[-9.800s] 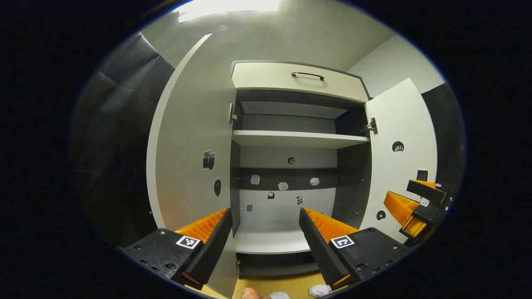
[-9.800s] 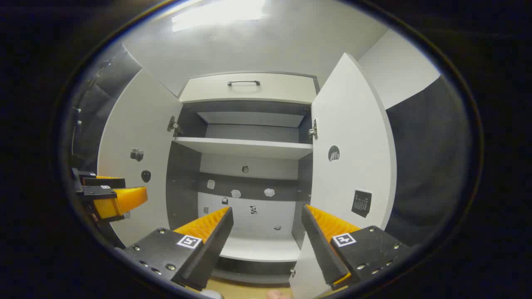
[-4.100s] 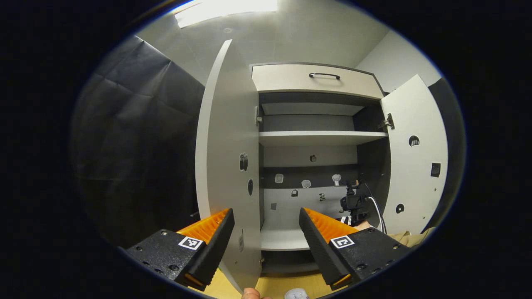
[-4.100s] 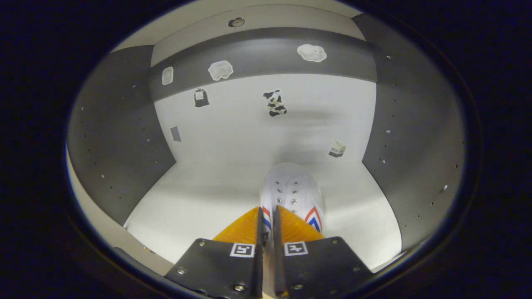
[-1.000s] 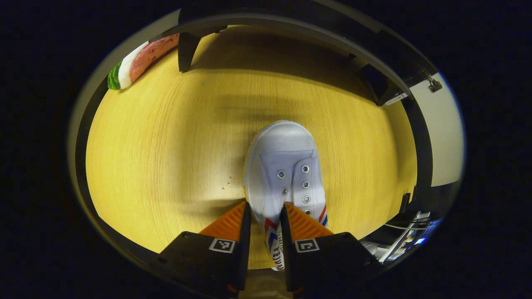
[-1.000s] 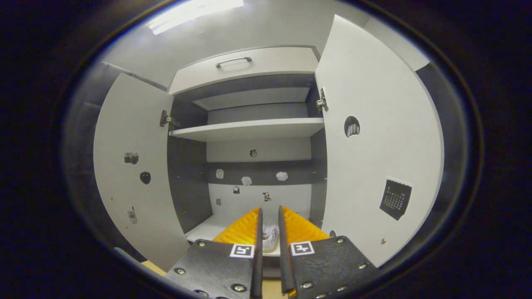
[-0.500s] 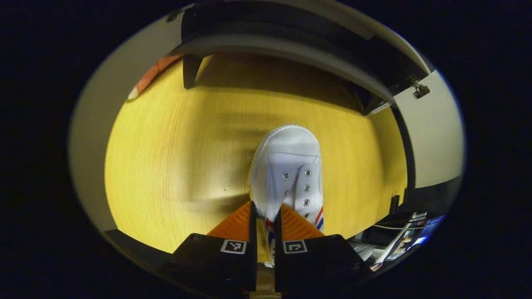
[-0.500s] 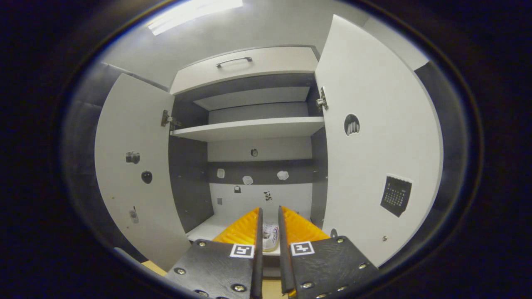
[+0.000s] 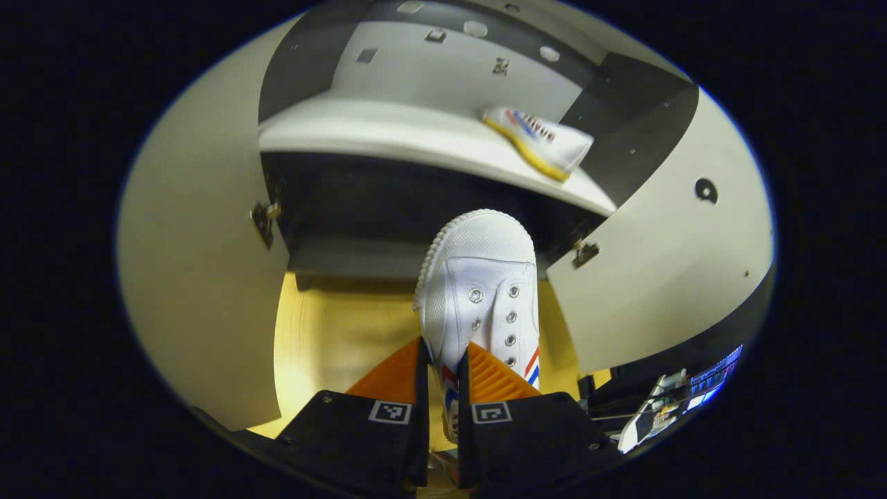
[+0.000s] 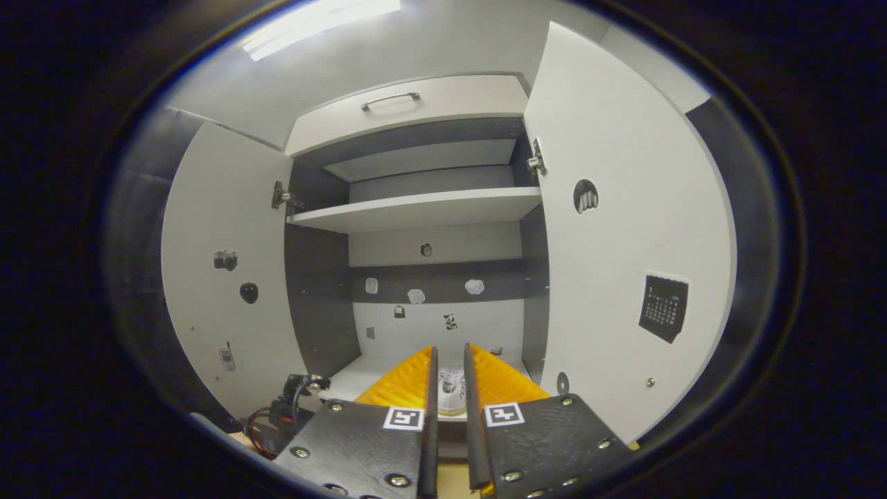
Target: Grab one shoe with the right hand and put it into the shoe cabinet, grab the other shoe with the left hand and put it into the shoe cabinet; then close the right door with the right hand and the left door with the left hand.
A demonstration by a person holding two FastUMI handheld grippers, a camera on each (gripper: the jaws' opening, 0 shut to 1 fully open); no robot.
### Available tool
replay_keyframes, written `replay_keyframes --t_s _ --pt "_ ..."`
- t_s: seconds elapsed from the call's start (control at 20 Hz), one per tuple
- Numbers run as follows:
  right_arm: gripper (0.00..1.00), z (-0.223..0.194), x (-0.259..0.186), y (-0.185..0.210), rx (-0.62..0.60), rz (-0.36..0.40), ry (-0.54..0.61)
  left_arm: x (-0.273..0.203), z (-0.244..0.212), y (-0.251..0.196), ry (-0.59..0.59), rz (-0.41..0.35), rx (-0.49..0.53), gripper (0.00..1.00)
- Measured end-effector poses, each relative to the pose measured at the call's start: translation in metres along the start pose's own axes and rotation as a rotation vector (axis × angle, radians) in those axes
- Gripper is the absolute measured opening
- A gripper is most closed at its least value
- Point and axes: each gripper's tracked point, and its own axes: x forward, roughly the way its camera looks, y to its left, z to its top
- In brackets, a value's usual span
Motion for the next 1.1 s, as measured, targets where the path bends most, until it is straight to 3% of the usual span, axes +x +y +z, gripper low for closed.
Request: replay_keyframes --t_s 0.25,0.7,0.85,1.0,1.1 --pt "0.17 -0.004 -0.003 -0.002 0.033 0.004 -0.003 -0.015 0.103 -0.013 -0.153 -0.017 0.034 0.17" --pt "0.17 -0.014 -0.010 -0.002 0.023 0.024 0.004 0.018 0.259 0.020 -0.296 0.109 -0.023 0.17" --pt "0.17 -0.024 -0.010 -0.001 0.025 0.030 0.030 0.045 0.280 0.028 -0.270 0.119 -0.025 0.20" --pt "0.17 -0.035 -0.008 -0.001 0.022 0.023 0.055 0.070 0.286 0.037 -0.229 0.121 -0.034 0.14" --pt "0.17 -0.041 -0.007 0.000 0.023 0.021 0.073 0.084 0.285 0.043 -0.192 0.127 -0.020 0.17"
